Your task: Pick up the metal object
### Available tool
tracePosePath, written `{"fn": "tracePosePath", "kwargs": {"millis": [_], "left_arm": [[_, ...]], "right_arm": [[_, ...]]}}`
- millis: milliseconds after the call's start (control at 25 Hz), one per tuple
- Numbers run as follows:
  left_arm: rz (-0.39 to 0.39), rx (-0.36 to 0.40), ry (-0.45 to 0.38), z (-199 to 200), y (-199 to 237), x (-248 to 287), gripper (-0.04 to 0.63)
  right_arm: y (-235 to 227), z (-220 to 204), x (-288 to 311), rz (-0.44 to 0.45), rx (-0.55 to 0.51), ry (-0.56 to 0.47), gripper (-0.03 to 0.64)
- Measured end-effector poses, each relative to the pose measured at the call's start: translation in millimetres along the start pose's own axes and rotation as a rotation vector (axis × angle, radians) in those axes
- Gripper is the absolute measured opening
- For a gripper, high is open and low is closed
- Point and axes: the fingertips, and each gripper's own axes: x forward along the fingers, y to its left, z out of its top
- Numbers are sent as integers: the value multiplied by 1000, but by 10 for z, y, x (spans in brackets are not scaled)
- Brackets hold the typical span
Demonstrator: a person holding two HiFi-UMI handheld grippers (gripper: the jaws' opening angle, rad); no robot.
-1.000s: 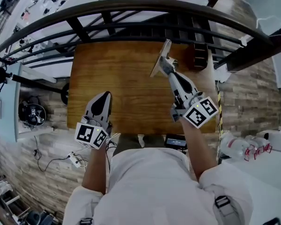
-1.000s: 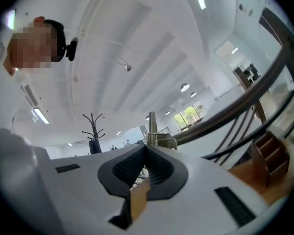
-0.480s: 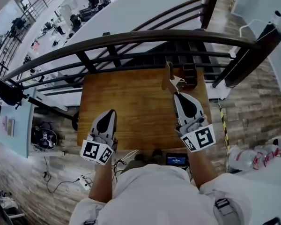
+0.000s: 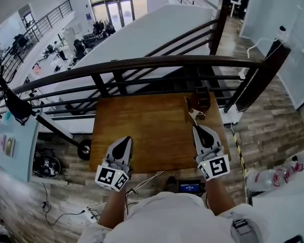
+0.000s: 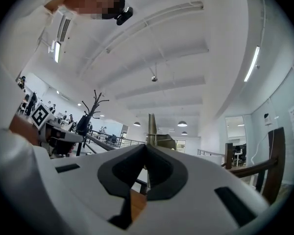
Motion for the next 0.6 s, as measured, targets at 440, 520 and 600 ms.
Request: {"fn": "tracePosePath", "kwargs": {"millis": [440, 520, 600], "left_arm": [[13, -32, -12, -114, 129, -1194, 9], [26, -33, -16, -139, 135, -1320, 9], [42, -33, -24, -152, 110, -1409, 9]], "right_arm": [[973, 28, -652, -44, 67, 67, 25], [1025, 43, -774, -65, 81, 77, 25], [1057, 58, -875, -79, 93, 87, 25]]}}
